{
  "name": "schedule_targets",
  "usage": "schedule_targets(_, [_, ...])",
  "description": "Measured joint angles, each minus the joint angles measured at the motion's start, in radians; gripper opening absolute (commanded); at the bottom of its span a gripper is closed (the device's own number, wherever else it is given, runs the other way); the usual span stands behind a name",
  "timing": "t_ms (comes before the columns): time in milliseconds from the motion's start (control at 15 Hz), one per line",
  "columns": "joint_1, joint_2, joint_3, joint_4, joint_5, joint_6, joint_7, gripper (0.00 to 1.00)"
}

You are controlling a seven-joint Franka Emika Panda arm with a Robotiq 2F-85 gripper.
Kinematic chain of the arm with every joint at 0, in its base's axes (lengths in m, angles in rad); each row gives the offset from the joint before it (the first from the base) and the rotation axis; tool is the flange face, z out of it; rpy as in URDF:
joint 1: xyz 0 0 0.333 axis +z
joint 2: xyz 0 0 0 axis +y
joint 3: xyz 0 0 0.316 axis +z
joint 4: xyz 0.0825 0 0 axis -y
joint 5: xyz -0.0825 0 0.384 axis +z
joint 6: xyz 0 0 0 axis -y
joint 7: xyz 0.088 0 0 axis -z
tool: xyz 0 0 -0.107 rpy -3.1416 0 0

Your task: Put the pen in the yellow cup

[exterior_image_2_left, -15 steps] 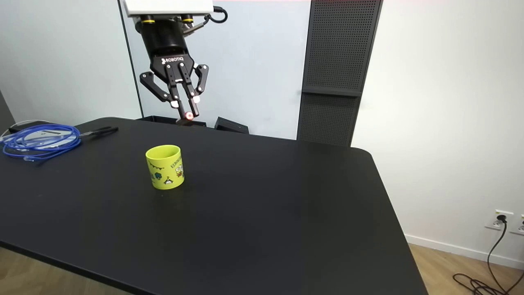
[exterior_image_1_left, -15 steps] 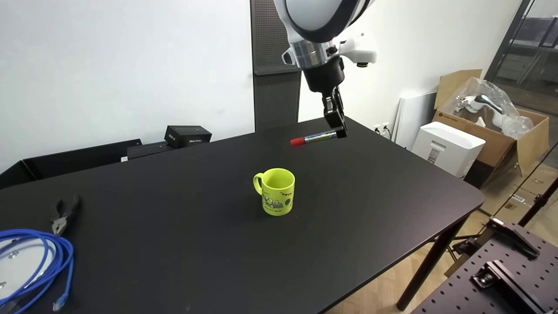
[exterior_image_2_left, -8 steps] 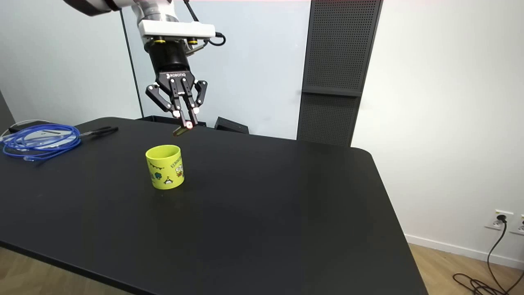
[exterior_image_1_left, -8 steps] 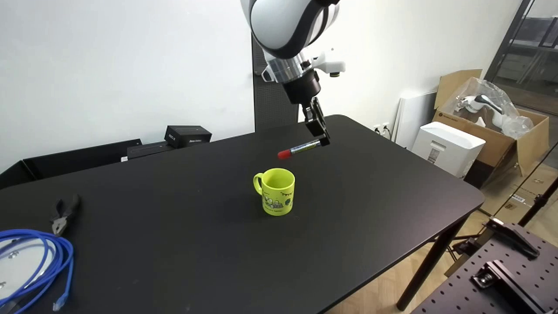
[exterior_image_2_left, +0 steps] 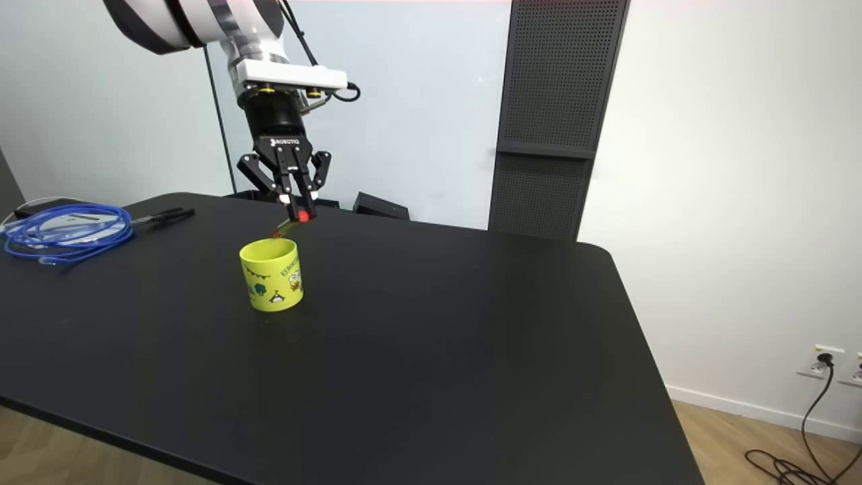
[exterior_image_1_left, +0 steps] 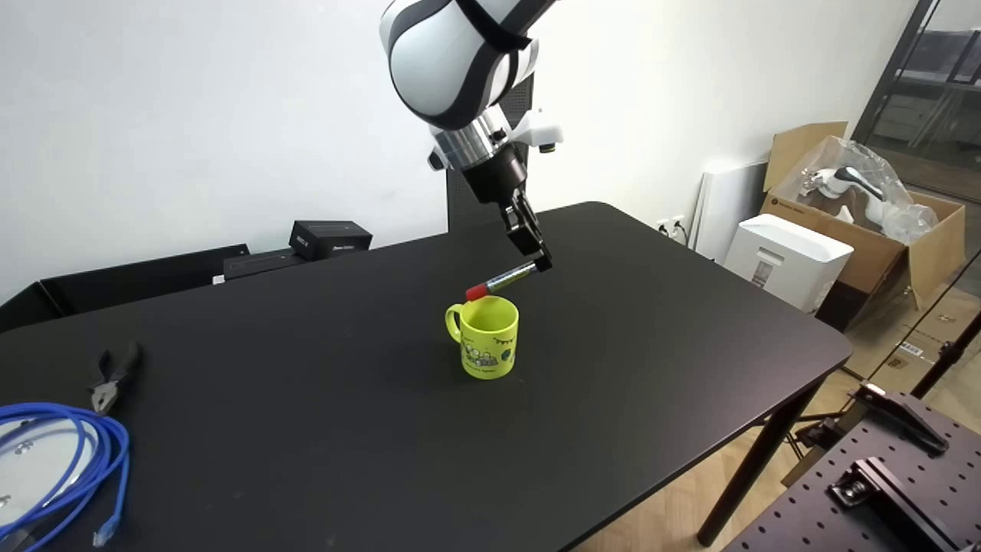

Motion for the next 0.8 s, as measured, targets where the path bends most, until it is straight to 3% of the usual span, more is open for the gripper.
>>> schedule_targets(800, [0.033, 0.105, 0.009, 0.116, -0.02, -0.095, -0.029, 0.06])
